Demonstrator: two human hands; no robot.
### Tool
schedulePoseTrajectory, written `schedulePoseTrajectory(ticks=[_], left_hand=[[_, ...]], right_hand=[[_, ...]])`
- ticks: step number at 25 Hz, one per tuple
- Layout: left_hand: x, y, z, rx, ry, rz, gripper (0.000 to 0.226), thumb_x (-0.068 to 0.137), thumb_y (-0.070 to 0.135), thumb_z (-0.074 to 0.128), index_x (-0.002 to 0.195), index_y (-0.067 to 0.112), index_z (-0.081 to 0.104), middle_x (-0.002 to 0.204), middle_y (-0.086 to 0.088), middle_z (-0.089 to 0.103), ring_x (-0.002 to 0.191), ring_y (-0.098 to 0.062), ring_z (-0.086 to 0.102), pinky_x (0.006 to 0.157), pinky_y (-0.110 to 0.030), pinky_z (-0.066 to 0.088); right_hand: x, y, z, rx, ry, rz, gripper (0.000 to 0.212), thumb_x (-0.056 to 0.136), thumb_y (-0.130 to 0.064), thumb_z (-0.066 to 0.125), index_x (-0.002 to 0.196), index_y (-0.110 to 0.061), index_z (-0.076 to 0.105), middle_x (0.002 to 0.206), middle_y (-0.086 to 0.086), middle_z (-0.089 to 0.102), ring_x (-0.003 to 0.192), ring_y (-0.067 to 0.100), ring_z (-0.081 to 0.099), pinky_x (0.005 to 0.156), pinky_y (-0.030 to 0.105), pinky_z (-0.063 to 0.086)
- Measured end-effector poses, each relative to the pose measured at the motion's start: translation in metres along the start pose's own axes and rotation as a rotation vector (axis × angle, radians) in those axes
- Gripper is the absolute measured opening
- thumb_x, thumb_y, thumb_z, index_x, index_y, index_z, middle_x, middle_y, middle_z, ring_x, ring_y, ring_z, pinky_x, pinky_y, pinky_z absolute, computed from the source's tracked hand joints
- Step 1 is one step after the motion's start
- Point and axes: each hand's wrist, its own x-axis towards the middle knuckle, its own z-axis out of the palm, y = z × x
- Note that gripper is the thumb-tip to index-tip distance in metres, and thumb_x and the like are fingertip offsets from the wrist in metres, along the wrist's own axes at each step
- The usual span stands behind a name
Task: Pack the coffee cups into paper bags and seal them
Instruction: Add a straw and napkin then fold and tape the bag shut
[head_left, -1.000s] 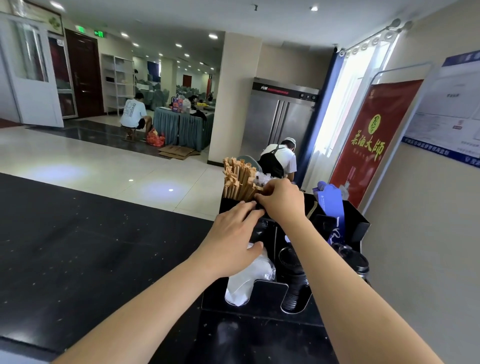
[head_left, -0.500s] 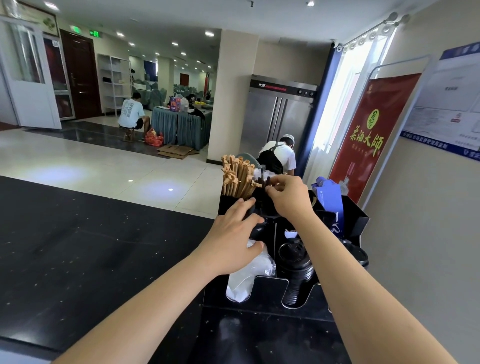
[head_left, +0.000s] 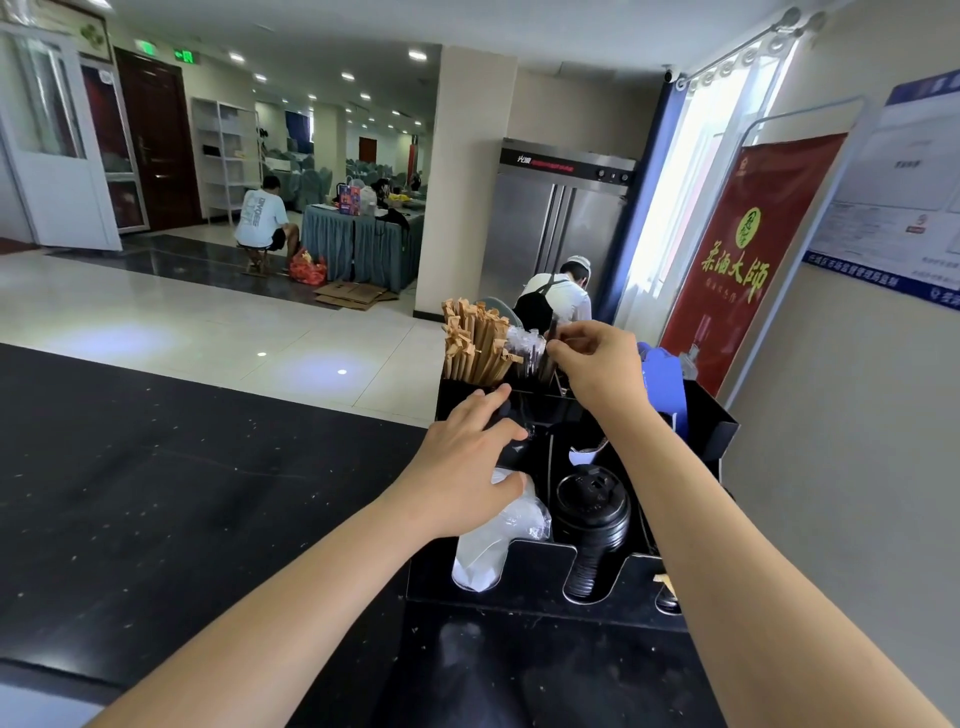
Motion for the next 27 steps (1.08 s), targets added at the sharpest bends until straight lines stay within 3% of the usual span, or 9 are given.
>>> schedulePoseTrajectory(ticks=[4, 8, 12, 14, 16, 18, 20, 23, 27], left_hand=[[-0.003, 0.004, -0.001, -0.116, 0.084, -0.014, 0.041, 0.100, 0.035, 0.058, 0.140, 0.029, 0.052, 0.166, 0.006, 0.019, 0.154, -0.017, 0.011, 0.123, -0.043, 0.019], [-0.007, 0.012, -0.011, -0.273, 0.289, 0.008, 0.038, 0.102, 0.027, 0.055, 0.140, 0.025, 0.054, 0.143, 0.010, 0.051, 0.137, -0.013, 0.038, 0.110, -0.023, 0.031], [-0.012, 0.026, -0.026, -0.327, 0.415, 0.017, 0.050, 0.106, 0.028, 0.049, 0.155, 0.025, 0.035, 0.153, 0.007, 0.045, 0.139, -0.008, 0.036, 0.110, -0.019, 0.026], [-0.016, 0.033, -0.032, -0.343, 0.421, 0.012, 0.059, 0.107, 0.035, 0.046, 0.160, 0.031, 0.021, 0.162, 0.009, 0.031, 0.145, -0.004, 0.024, 0.111, -0.016, 0.016], [-0.024, 0.040, -0.037, -0.356, 0.419, 0.017, 0.061, 0.107, 0.039, 0.045, 0.161, 0.034, 0.017, 0.162, 0.009, 0.031, 0.143, -0.005, 0.021, 0.112, -0.016, 0.015], [-0.036, 0.047, -0.041, -0.359, 0.457, 0.032, 0.052, 0.107, 0.038, 0.045, 0.157, 0.031, 0.029, 0.142, 0.007, 0.053, 0.128, -0.013, 0.040, 0.111, -0.028, 0.035], [-0.051, 0.052, -0.042, -0.353, 0.490, 0.010, 0.043, 0.107, 0.035, 0.047, 0.148, 0.024, 0.042, 0.114, 0.006, 0.060, 0.110, -0.017, 0.052, 0.095, -0.037, 0.048], [-0.073, 0.054, -0.041, -0.372, 0.444, -0.045, 0.040, 0.104, 0.038, 0.052, 0.142, 0.025, 0.048, 0.109, 0.003, 0.066, 0.106, -0.016, 0.060, 0.091, -0.034, 0.052], [-0.110, 0.059, -0.039, -0.492, 0.386, -0.020, 0.026, 0.099, 0.038, 0.063, 0.122, 0.031, 0.056, 0.090, 0.016, 0.070, 0.094, -0.006, 0.066, 0.085, -0.037, 0.056]], right_hand=[[0.001, -0.022, -0.011, 0.074, 0.019, -0.095, 0.027, 0.089, -0.012, 0.076, 0.077, -0.035, 0.070, 0.072, -0.015, 0.071, 0.071, 0.003, 0.066, 0.080, 0.031, 0.058], [-0.001, -0.048, -0.030, 0.126, 0.082, -0.187, 0.007, 0.091, -0.015, 0.076, 0.094, -0.020, 0.079, 0.079, -0.006, 0.075, 0.067, -0.001, 0.063, 0.077, 0.031, 0.059], [-0.015, -0.082, -0.053, 0.149, 0.112, -0.299, 0.009, 0.092, -0.011, 0.074, 0.101, -0.011, 0.078, 0.080, 0.001, 0.074, 0.063, -0.001, 0.058, 0.065, 0.014, 0.050], [-0.025, -0.097, -0.062, 0.173, 0.054, -0.321, 0.009, 0.092, -0.010, 0.075, 0.098, -0.016, 0.077, 0.078, -0.006, 0.073, 0.067, 0.002, 0.062, 0.068, 0.015, 0.052], [-0.040, -0.107, -0.069, 0.206, -0.070, -0.317, 0.012, 0.091, -0.008, 0.075, 0.096, -0.018, 0.076, 0.077, -0.010, 0.075, 0.070, 0.002, 0.067, 0.070, 0.015, 0.054], [-0.057, -0.113, -0.072, 0.219, -0.164, -0.319, 0.012, 0.090, -0.006, 0.075, 0.097, -0.016, 0.076, 0.080, -0.010, 0.076, 0.072, -0.001, 0.069, 0.069, 0.012, 0.052], [-0.073, -0.115, -0.073, 0.229, -0.195, -0.311, 0.014, 0.090, -0.005, 0.075, 0.098, -0.017, 0.076, 0.085, -0.008, 0.078, 0.074, -0.001, 0.070, 0.069, 0.012, 0.052], [-0.093, -0.113, -0.073, 0.271, -0.199, -0.254, 0.015, 0.090, -0.005, 0.075, 0.098, -0.017, 0.076, 0.084, -0.007, 0.078, 0.072, -0.002, 0.070, 0.067, 0.011, 0.052], [-0.124, -0.108, -0.073, 0.330, -0.187, -0.126, 0.013, 0.089, -0.009, 0.077, 0.101, -0.014, 0.077, 0.082, -0.004, 0.077, 0.070, 0.001, 0.069, 0.067, 0.017, 0.055]])
